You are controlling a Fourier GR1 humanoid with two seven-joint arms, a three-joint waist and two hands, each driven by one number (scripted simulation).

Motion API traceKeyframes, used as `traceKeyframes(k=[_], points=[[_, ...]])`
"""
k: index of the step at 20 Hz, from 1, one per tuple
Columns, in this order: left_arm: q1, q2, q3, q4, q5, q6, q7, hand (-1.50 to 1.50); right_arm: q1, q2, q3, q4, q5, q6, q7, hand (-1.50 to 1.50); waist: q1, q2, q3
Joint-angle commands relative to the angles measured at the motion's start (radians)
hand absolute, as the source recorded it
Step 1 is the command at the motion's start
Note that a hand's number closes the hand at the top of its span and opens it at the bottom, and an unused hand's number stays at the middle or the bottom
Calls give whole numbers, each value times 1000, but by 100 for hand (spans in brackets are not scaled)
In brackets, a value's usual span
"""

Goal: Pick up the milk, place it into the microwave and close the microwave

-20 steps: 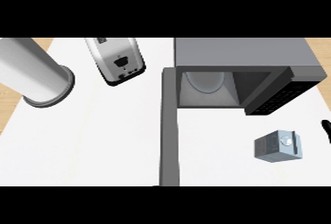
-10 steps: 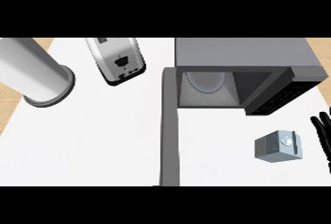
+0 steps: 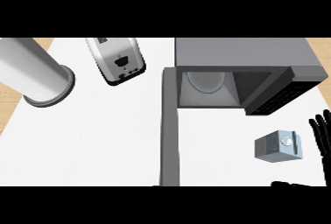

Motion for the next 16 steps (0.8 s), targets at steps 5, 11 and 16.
traceKeyframes(k=[5, 11, 16], points=[[41, -37, 80, 30, 38, -98, -42, -150, 6, -17, -55, 172, 48, 0, -127, -150, 0, 0, 0], [70, -60, 99, 37, 46, -147, -47, -150, 15, -57, -95, 365, 42, 60, -288, -150, 1, -1, -1], [-24, -26, 81, 2, 57, -72, 56, -150, -140, -73, -87, 594, 83, 29, -384, -150, 0, 0, 0]])
